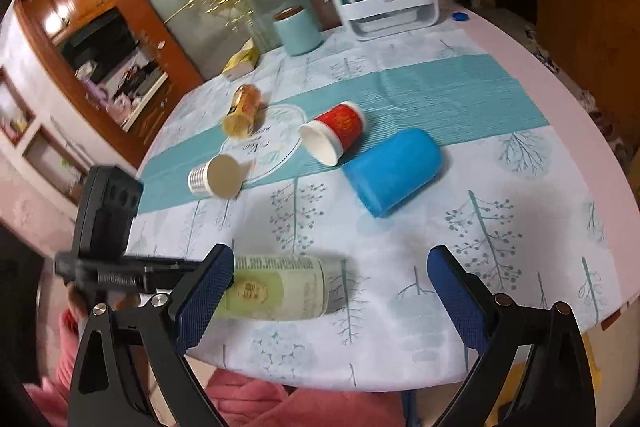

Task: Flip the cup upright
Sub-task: 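Lift the pale green carton with the left tool and pull it back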

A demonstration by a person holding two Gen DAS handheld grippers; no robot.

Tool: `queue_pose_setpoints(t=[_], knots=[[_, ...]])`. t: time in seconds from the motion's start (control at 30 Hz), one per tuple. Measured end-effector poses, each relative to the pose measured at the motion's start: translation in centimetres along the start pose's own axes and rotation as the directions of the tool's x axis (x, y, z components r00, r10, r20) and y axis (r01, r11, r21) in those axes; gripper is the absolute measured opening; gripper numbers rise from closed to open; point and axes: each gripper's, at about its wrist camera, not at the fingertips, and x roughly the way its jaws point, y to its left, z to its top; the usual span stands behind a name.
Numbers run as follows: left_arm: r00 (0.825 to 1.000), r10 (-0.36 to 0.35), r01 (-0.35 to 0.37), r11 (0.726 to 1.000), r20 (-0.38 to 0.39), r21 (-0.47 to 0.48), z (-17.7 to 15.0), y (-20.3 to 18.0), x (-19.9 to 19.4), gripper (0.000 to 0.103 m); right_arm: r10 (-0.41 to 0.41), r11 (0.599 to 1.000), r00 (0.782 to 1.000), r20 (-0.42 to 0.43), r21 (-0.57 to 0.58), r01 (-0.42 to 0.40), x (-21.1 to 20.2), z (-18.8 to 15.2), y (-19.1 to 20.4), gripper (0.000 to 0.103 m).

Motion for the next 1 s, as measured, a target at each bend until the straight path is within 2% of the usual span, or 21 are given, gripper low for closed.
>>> queue_pose_setpoints(t=[0.07, 0.13, 0.27, 0.33, 0.47, 0.63, 0.77, 0.87, 0.93, 1.0], knots=[[1.000, 0.001, -0.001, 1.000, -0.011, 0.007, 0.0, 0.7, -0.3, 0.047, -0.015, 0.998, 0.999, -0.032, -0.053, 0.013, 0.8, -0.2, 1.1, 0.099], [0.999, 0.032, -0.031, 0.999, -0.019, 0.015, 0.8, 1.2, -0.4, 0.048, -0.007, 0.997, 0.998, -0.068, -0.075, 0.002, 1.8, 0.0, 1.6, 0.099], [0.985, 0.164, -0.162, 0.986, -0.055, 0.043, 1.6, 2.2, 0.0, 0.048, 0.012, 0.994, 0.990, -0.141, -0.107, -0.027, 4.4, 0.1, 2.5, 0.099], [0.977, 0.200, -0.196, 0.979, -0.080, 0.050, 1.8, 3.0, 0.3, 0.048, 0.007, 0.992, 0.987, -0.161, -0.120, -0.027, 5.4, 0.1, 2.9, 0.099], [0.978, 0.183, -0.177, 0.982, -0.105, 0.064, 2.3, 3.8, 0.5, 0.051, 0.000, 0.989, 0.983, -0.185, -0.147, -0.028, 7.0, 0.5, 3.5, 0.099], [0.972, 0.215, -0.204, 0.972, -0.095, 0.114, 2.6, 3.1, 0.2, 0.052, -0.026, 0.972, 0.979, -0.202, -0.234, -0.022, 8.8, 1.1, 4.4, 0.099], [0.963, 0.261, -0.252, 0.960, -0.062, 0.123, 2.5, 2.2, -0.5, 0.052, -0.034, 0.940, 0.978, -0.203, -0.339, -0.038, 9.8, 1.0, 5.2, 0.099], [0.955, 0.294, -0.287, 0.948, -0.031, 0.141, 2.2, 0.8, -1.2, 0.055, 0.014, 0.912, 0.978, -0.208, -0.398, -0.097, 10.1, 1.1, 5.8, 0.099], [0.953, 0.304, -0.299, 0.942, -0.007, 0.152, 1.9, -0.3, -1.8, 0.059, 0.050, 0.884, 0.980, -0.192, -0.448, -0.133, 10.0, 0.9, 6.2, 0.099], [0.953, 0.302, -0.302, 0.941, 0.022, 0.150, 1.7, -1.2, -2.6, 0.061, 0.079, 0.826, 0.985, -0.153, -0.542, -0.151, 9.4, 0.9, 7.0, 0.099]])
